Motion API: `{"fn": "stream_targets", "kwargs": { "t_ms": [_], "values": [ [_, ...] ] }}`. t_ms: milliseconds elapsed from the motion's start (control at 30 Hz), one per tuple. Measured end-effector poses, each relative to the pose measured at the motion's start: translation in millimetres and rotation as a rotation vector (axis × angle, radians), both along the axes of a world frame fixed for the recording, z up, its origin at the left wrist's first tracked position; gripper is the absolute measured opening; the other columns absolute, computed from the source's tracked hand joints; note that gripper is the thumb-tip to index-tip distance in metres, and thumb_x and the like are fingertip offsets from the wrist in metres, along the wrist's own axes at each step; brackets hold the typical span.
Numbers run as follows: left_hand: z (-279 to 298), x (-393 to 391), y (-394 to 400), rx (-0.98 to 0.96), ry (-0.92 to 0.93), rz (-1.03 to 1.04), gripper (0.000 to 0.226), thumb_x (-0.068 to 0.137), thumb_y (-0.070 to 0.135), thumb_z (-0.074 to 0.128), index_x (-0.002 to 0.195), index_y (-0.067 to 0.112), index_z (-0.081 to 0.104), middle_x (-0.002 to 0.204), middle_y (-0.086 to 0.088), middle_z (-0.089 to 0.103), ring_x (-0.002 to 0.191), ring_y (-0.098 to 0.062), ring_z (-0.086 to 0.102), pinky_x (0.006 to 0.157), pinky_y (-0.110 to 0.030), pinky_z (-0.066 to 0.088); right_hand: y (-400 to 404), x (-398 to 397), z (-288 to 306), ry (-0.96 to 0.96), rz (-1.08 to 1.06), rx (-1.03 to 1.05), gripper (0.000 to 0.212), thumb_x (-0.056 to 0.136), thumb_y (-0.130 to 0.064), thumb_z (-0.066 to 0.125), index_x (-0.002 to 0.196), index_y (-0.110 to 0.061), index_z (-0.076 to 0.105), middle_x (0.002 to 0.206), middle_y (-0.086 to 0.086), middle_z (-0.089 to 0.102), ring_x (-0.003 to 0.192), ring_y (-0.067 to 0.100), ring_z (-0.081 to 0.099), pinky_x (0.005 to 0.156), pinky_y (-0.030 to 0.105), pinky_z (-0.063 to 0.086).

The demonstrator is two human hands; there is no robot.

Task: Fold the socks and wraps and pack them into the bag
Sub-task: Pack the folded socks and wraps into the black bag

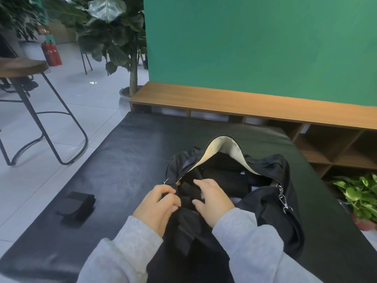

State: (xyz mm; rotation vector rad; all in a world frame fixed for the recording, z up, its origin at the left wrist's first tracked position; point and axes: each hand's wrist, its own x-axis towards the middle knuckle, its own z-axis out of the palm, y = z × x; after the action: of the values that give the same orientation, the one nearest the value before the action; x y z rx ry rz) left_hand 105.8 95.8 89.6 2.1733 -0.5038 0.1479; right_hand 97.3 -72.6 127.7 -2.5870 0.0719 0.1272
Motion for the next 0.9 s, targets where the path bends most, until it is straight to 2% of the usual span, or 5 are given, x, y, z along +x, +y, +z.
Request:
{"fn": "stream_targets", "kwargs": {
  "t_ms": [133,333,567,667,900],
  "values": [
    [-2,6,8,0.197,-0.474,-0.053,0.023,0.063,0.008,0.082,0.079,0.020,0.070,0.094,-0.007,0.067,0.096,-0.033,0.066,0.076,-0.038,0.055,3,-6,13,-0.167,-0.015,0.032,0.037,0.095,-0.024,0.052,0.132,-0.025,0.048,0.135,-0.010,0.042,0.124,0.007,0.041,0.100,0.015,0.031],
    [-16,2,33,0.150,-0.485,0.036,0.042,0.080,0.019,0.066,0.116,0.034,0.051,0.121,0.000,0.056,0.120,-0.019,0.044,0.088,-0.047,0.049,30,-13,25,-0.287,0.095,-0.014,0.028,0.095,-0.029,0.048,0.122,-0.026,0.055,0.124,-0.013,0.051,0.117,0.005,0.042,0.094,0.008,0.024],
    [-41,5,94,0.609,-0.110,0.448,0.102,0.061,0.043,0.082,0.143,0.034,0.022,0.153,-0.008,0.018,0.139,-0.026,0.009,0.104,-0.057,0.028,60,-11,7,-0.092,0.006,-0.025,0.040,0.094,-0.033,0.049,0.133,-0.027,0.043,0.137,-0.008,0.041,0.126,0.013,0.038,0.104,0.028,0.036],
    [-41,10,119,0.790,0.184,0.532,0.091,0.085,0.056,0.053,0.145,0.038,-0.013,0.154,-0.001,-0.022,0.141,-0.023,-0.021,0.114,-0.046,0.001,69,-9,1,-0.097,-0.002,-0.051,0.043,0.094,-0.032,0.049,0.136,-0.026,0.040,0.138,-0.005,0.041,0.127,0.015,0.038,0.105,0.031,0.037],
    [-46,32,154,0.801,0.336,0.592,0.100,0.080,0.062,0.056,0.142,0.042,-0.020,0.150,-0.003,-0.031,0.139,-0.028,-0.024,0.115,-0.049,0.002,73,-8,-6,-0.105,0.012,-0.072,0.045,0.093,-0.031,0.050,0.136,-0.023,0.040,0.137,-0.002,0.041,0.127,0.017,0.038,0.105,0.031,0.034]
  ]
}}
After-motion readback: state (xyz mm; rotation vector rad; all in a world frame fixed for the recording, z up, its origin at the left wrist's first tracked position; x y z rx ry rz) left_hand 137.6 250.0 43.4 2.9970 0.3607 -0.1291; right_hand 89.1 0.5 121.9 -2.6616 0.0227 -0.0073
